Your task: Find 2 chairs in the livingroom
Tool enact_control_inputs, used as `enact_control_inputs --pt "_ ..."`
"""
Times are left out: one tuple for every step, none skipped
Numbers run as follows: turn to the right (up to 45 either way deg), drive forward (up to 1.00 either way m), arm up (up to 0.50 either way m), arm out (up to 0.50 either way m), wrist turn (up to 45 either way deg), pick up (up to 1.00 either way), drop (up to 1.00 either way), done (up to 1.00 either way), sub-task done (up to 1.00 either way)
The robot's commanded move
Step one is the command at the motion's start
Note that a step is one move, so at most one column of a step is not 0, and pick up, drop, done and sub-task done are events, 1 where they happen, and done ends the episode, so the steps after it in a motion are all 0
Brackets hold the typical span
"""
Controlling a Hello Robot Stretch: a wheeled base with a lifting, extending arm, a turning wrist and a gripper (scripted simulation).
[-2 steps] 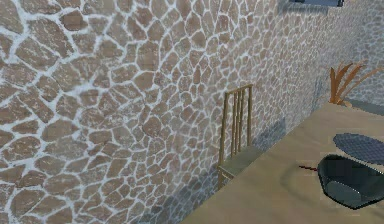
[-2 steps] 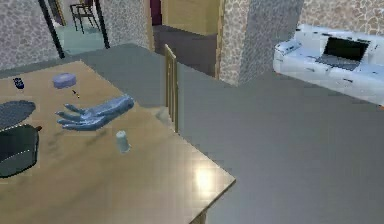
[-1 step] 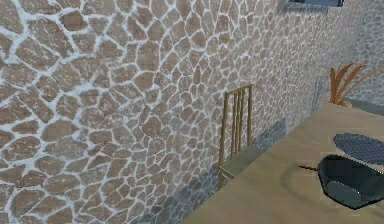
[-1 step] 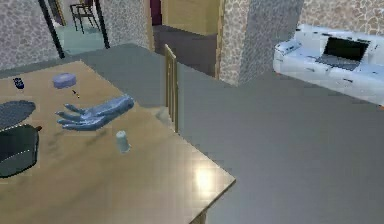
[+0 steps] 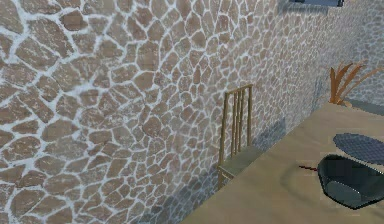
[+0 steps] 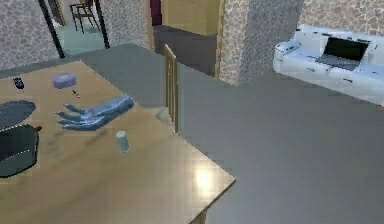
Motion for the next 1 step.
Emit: enact_control_inputs --pt "-42.0 0.00 0.00 0.00 0.0 0.00 0.00 0.00 0.00"
